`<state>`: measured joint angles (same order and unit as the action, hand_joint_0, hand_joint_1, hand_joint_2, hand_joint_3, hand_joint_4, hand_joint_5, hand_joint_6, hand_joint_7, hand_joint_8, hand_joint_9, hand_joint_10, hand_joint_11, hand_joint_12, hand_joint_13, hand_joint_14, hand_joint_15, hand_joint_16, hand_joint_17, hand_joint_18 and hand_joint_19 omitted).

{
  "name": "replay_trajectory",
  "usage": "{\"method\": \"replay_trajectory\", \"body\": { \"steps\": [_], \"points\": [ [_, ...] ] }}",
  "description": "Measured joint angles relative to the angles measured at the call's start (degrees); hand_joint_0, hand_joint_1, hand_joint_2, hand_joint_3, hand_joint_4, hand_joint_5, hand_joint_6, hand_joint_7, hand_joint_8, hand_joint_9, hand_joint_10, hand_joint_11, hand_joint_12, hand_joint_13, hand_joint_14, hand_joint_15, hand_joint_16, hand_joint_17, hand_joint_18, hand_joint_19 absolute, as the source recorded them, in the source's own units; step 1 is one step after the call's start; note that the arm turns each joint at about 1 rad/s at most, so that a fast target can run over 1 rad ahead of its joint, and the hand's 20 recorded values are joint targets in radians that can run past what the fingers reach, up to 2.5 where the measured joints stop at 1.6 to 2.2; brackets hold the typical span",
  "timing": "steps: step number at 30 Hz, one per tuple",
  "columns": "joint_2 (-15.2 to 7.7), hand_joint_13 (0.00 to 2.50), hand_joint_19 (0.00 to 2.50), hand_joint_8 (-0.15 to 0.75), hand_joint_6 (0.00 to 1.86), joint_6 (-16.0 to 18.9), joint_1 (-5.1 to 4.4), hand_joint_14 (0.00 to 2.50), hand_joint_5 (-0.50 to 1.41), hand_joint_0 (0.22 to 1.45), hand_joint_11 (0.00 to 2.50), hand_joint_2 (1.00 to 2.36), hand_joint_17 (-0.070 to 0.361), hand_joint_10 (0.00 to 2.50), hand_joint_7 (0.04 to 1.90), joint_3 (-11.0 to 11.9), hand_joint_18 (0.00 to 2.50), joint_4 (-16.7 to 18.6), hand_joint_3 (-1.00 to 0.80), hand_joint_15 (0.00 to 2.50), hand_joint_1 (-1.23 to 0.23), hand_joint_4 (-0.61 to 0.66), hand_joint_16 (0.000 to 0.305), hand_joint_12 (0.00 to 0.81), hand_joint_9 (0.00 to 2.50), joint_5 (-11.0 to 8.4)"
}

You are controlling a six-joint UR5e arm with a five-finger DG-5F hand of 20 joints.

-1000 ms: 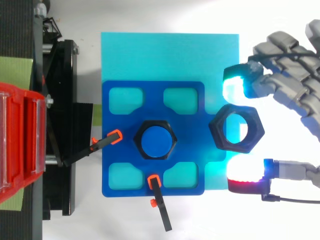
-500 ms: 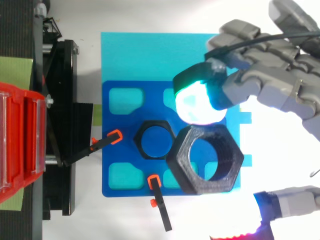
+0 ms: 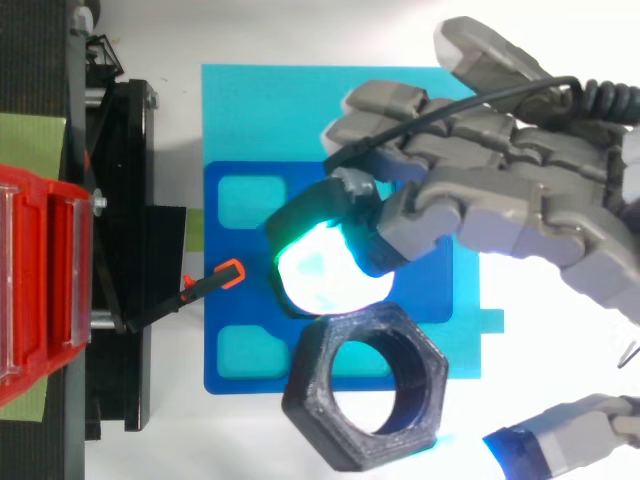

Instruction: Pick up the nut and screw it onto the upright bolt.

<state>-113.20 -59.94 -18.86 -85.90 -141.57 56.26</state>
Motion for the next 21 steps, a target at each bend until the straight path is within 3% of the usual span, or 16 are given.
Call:
{"method": "replay_trajectory", "body": {
  "steps": [8, 21],
  "points": [
    [-2.8, 0.33, 0.00, 0.282, 0.50, 0.7, 1.91, 0.00, -0.21, 0.54, 0.00, 1.00, 0.095, 0.00, 1.06, 1.7, 0.08, 1.2, -0.50, 0.00, -0.63, 0.30, 0.042, 0.344, 0.46, 2.36],
    [-7.0, 0.34, 0.00, 0.282, 0.50, 1.5, 4.14, 0.00, -0.21, 0.54, 0.00, 1.00, 0.094, 0.00, 1.06, 3.6, 0.08, 2.7, -0.50, 0.00, -0.63, 0.29, 0.042, 0.345, 0.47, 5.64]
  ]
}}
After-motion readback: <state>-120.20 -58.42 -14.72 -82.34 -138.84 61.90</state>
